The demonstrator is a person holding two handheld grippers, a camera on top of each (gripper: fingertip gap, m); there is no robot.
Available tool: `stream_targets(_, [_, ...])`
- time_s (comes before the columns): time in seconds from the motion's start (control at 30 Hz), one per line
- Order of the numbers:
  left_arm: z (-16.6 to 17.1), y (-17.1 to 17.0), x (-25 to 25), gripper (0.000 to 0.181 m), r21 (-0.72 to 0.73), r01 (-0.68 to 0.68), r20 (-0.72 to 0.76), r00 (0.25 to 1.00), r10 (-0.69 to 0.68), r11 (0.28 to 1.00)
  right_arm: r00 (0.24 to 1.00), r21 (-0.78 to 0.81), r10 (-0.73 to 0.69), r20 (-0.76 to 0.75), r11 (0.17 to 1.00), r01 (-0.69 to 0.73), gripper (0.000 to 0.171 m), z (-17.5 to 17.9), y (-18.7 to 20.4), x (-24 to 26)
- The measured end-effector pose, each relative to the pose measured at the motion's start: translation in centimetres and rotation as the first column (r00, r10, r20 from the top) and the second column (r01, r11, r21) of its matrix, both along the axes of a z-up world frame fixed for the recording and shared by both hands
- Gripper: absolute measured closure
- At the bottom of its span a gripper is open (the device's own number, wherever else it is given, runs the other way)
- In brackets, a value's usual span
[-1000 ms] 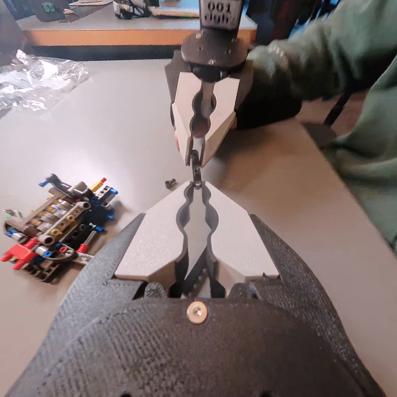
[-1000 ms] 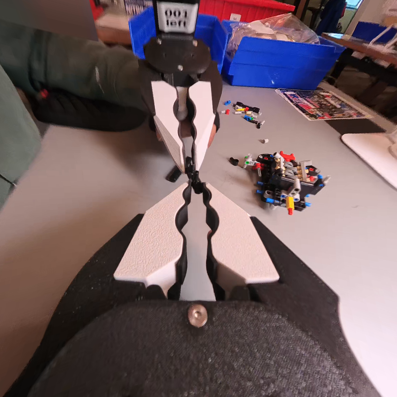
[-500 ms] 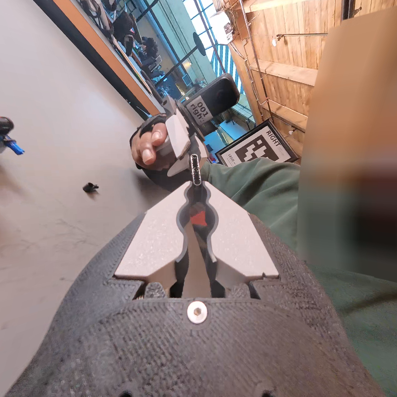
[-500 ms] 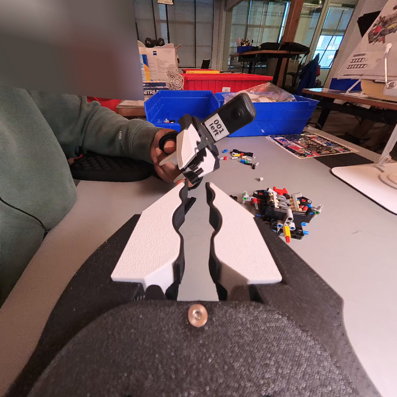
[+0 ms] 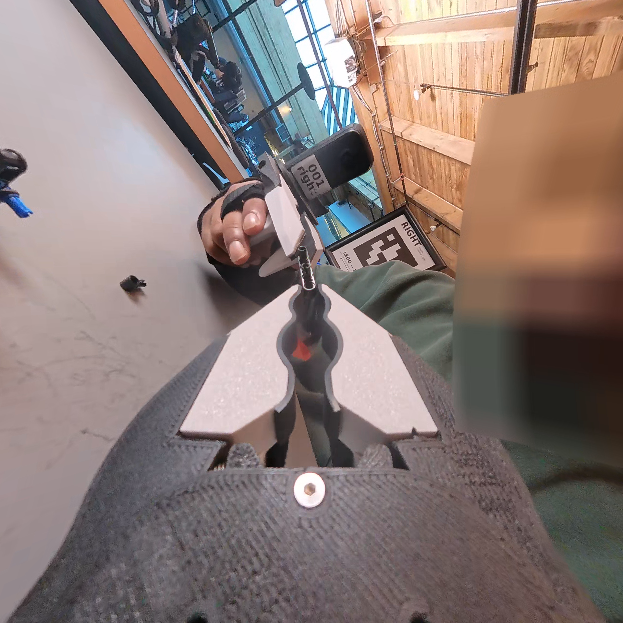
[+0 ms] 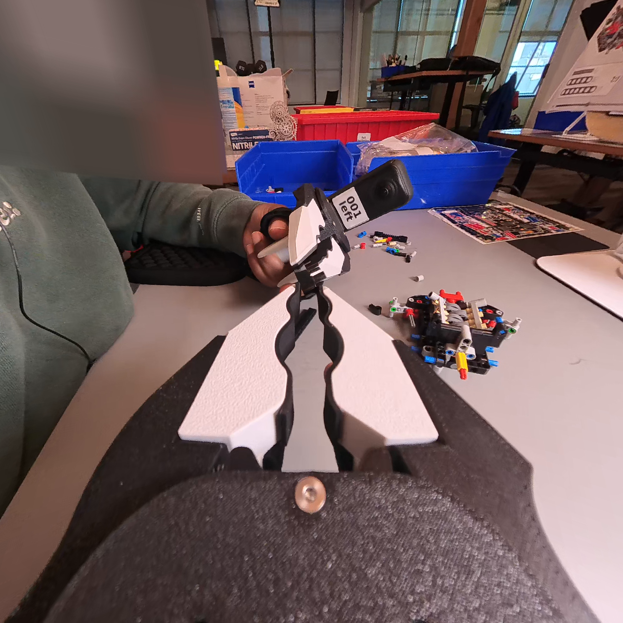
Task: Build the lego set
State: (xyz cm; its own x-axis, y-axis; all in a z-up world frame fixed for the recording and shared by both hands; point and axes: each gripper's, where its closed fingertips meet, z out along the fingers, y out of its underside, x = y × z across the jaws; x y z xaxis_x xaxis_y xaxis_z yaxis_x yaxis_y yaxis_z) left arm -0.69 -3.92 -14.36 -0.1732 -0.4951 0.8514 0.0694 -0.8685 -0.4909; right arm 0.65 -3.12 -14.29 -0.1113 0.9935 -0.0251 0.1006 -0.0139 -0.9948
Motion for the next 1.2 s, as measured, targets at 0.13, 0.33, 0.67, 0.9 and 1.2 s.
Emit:
stream_targets(0.13, [0.05, 0.02, -0.02, 0.176, -0.005, -0.001, 0.009, 1.0, 0.001, 1.0, 1.0, -0.033, 0.008, 0.0, 0.999, -0.008, 0.163, 0.0, 0.01, 0.01])
stream_targets(0.33, [-0.01, 0.07, -0.01, 0.175, 0.004, -0.01, 0.006, 1.0, 0.01, 1.0, 1.0, -0.071, 0.015, 0.002, 0.997, -0.015, 0.164, -0.02, 0.09, 0.02])
stream_targets(0.67, [-0.05, -0.21, 0.2, 0.174, 0.081, -0.023, -0.026, 0.999, 0.025, 0.996, 1.0, -0.132, 0.017, -0.016, 0.991, -0.019, 0.165, 0.3, 0.38, 0.22])
stream_targets(0.9, [-0.11, -0.42, 0.36, 0.172, 0.117, -0.021, -0.043, 0.999, 0.026, 0.993, 0.999, -0.174, 0.03, -0.013, 0.984, -0.031, 0.165, 0.24, 0.32, 0.23])
stream_targets(1.2, [-0.68, -0.35, 0.65, 0.172, 0.18, -0.037, -0.101, 0.993, 0.056, 0.983, 0.995, -0.35, 0.095, 0.024, 0.933, -0.081, 0.165, -0.5, -0.21, -0.01])
